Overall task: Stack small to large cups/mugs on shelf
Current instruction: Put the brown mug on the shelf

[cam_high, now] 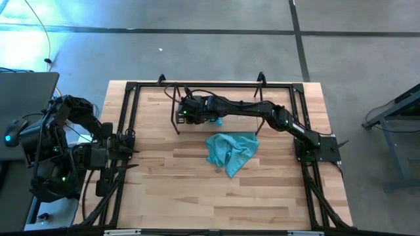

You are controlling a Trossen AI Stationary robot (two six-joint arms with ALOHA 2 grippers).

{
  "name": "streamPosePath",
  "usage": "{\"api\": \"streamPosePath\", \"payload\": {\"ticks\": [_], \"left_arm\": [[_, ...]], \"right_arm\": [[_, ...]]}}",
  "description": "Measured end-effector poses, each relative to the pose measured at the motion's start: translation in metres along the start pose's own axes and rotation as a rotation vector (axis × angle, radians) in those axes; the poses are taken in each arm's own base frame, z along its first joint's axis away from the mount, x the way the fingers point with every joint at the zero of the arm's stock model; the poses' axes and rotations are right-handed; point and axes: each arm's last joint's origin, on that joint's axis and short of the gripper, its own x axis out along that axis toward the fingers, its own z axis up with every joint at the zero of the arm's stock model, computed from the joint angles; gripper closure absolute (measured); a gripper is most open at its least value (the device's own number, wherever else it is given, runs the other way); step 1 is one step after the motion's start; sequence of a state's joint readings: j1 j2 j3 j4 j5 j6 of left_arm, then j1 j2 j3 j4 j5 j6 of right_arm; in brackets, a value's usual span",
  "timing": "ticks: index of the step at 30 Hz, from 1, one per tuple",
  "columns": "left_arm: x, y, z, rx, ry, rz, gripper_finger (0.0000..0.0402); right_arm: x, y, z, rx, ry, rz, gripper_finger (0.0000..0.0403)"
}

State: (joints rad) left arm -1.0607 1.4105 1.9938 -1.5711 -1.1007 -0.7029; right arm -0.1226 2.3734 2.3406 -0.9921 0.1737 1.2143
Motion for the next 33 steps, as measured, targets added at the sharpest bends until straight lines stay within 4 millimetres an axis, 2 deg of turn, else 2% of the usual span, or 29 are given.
{"api": "streamPosePath", "payload": {"ticks": [27, 33], "left_arm": [[0.0000, -0.0002, -0.0001, -0.006, 0.005, -0.006, 0.0247], [-0.0001, -0.0004, -0.0003, -0.009, 0.010, -0.012, 0.0247]], "right_arm": [[-0.0006, 0.0024, -0.0027, -0.013, 0.022, 0.023, 0.0327], [-0.0091, -0.0006, -0.0019, -0.030, 0.023, -0.008, 0.0327]]}}
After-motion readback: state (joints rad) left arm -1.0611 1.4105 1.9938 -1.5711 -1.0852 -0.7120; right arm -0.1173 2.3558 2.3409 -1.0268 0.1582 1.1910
